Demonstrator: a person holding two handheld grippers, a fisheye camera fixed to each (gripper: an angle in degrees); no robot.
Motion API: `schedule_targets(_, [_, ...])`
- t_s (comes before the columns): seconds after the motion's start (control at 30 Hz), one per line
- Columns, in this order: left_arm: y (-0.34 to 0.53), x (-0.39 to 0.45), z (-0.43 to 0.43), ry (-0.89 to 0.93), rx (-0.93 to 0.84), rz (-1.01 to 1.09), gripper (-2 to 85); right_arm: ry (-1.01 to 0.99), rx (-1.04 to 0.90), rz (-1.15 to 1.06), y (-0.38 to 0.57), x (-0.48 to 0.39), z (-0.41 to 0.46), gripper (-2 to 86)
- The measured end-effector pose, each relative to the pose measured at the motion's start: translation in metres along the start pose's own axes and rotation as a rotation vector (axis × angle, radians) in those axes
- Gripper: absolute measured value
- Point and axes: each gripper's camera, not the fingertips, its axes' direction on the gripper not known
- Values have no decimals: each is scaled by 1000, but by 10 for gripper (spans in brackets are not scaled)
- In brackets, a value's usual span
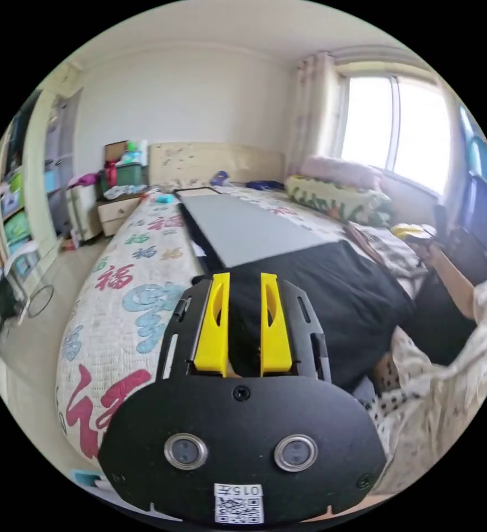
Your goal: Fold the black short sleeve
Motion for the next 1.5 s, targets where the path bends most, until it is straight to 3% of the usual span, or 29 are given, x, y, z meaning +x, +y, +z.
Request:
schedule_targets(0.07, [12,41,12,220,-39,169,90,-158,-102,-92,17,-11,17,92])
schedule_targets(0.23, [24,105,61,460,-138,337,112,-169,-383,-40,28,-2,68,115])
schedule_targets(0.43, [28,150,130,467,-342,443,117,-96,-422,-86,15,13,73,101])
schedule_targets(0.6, [29,161,156,406,-386,445,63,-43,-483,-157,-2,24,79,69])
schedule_targets(0.73, [30,169,172,471,-452,451,13,-94,-534,-139,-25,54,79,11])
schedule_targets(0.83, [16,156,171,496,-400,417,3,-116,-543,-168,-59,82,68,0])
schedule_targets(0.9, [-10,139,171,441,-354,390,4,-2,-517,-199,-102,109,57,0])
schedule_targets(0.93, [-40,123,173,385,-314,357,7,146,-463,-140,-146,136,50,2])
schedule_targets(0.97, [-77,104,176,295,-236,267,15,331,-341,27,-198,172,38,5])
schedule_targets(1.03, [-124,72,168,173,7,47,49,459,-48,246,-256,208,9,19])
schedule_targets(1.1, [-136,54,153,129,238,-175,115,423,184,415,-281,222,-16,51])
schedule_targets(1.17, [-114,67,134,140,347,-252,144,224,262,384,-287,213,-32,84])
schedule_targets(1.33, [28,117,101,202,240,-39,118,194,206,202,-203,172,-42,84])
schedule_targets(1.43, [160,121,93,192,120,-91,122,260,65,330,-125,181,-41,104])
schedule_targets(1.5, [241,115,94,176,36,-218,147,190,-11,502,-77,197,-41,128])
